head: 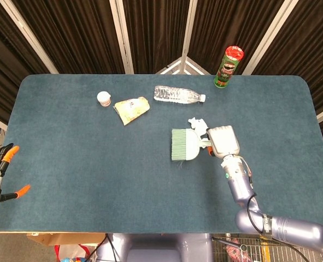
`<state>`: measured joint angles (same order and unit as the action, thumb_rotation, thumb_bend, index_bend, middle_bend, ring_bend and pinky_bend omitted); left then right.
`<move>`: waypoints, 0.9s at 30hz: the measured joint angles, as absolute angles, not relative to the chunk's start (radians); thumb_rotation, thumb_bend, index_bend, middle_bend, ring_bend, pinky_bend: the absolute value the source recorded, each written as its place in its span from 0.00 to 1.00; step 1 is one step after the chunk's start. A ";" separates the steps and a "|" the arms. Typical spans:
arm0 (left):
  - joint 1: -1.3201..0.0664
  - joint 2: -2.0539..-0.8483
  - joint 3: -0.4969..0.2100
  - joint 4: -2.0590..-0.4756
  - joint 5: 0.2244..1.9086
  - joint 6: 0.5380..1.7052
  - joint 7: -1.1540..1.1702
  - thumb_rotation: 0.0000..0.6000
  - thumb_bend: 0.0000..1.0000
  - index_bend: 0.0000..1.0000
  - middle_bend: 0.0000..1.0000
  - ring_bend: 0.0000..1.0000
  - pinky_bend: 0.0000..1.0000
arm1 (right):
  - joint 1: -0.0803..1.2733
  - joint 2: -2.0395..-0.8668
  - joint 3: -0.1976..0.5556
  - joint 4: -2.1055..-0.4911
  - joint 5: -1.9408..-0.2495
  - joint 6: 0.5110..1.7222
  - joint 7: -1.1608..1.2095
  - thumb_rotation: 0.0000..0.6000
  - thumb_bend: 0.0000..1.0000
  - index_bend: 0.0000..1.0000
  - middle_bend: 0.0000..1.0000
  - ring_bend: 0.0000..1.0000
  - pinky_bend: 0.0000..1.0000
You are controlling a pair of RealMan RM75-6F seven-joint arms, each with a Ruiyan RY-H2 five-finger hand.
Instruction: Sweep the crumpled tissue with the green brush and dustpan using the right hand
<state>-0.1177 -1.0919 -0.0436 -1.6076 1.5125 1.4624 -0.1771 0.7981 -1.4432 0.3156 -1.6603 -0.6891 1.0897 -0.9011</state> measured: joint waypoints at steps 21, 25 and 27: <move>-0.121 -1.079 -0.040 -1.613 1.507 1.446 -0.215 1.00 0.00 0.00 0.00 0.00 0.02 | 0.968 -1.580 0.276 -1.232 -0.478 0.964 -1.003 1.00 0.56 0.77 1.00 1.00 0.88; -0.120 -1.079 -0.039 -1.614 1.509 1.448 -0.216 1.00 0.00 0.00 0.00 0.00 0.02 | 0.958 -1.573 0.237 -1.189 -0.453 0.952 -1.017 1.00 0.57 0.77 1.00 1.00 0.88; -0.120 -1.079 -0.039 -1.615 1.509 1.448 -0.217 1.00 0.00 0.00 0.00 0.00 0.02 | 0.952 -1.559 0.231 -1.189 -0.450 0.957 -1.022 1.00 0.57 0.77 1.00 1.00 0.88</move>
<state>-0.1202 -1.0788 -0.0392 -1.6146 1.5092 1.4481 -0.2167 0.9521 -1.5593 0.2311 -1.1892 -0.4499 0.9573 -1.0218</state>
